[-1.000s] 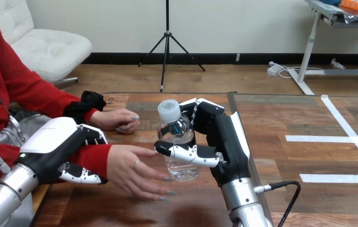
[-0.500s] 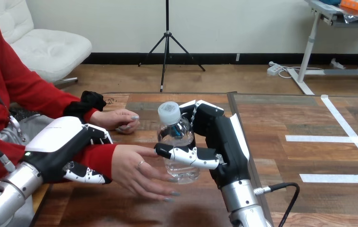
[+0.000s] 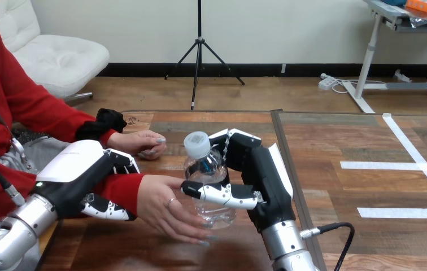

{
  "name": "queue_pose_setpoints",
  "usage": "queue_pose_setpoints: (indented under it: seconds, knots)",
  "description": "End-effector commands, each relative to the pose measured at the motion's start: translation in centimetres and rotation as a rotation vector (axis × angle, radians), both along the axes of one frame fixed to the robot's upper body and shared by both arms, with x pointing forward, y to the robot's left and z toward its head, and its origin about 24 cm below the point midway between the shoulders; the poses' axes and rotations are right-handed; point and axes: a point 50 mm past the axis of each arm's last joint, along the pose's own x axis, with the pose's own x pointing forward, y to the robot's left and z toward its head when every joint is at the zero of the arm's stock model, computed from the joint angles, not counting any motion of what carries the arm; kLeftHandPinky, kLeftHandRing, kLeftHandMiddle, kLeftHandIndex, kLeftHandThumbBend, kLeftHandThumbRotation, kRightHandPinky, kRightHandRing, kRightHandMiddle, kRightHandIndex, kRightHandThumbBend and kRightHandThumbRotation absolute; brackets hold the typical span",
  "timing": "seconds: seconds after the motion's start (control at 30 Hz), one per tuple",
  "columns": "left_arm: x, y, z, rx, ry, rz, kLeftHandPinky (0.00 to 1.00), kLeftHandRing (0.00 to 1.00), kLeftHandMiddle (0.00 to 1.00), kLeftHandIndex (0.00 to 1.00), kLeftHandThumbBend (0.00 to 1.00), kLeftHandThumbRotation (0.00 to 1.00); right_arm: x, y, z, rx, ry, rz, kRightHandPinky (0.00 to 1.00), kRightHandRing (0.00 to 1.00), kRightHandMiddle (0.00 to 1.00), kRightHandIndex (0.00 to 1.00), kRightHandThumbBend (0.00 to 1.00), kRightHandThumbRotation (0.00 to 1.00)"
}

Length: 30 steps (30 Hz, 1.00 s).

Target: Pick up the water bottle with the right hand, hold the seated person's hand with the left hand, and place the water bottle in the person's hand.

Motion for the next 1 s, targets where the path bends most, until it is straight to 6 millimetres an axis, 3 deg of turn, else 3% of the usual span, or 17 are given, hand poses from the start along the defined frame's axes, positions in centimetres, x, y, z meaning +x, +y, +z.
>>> queue_pose_setpoints:
  seconds: [0.0, 0.97]
  knots:
    - [4.4, -6.0, 7.0, -0.138, -0.305, -0.18, 0.31, 0.38, 0.47, 0.49, 0.64, 0.01, -0.1, 8.6, 6.7, 0.384, -0.181, 0.086, 0.33, 0.39, 0.43, 0.42, 0.83, 0.0]
    - [4.5, -7.9, 8.4, -0.149, -0.365, -0.245, 0.31, 0.37, 0.44, 0.46, 0.67, 0.0, -0.7, 9.8, 6.6, 0.383, -0.18, 0.157, 0.3, 0.37, 0.42, 0.41, 0.87, 0.0]
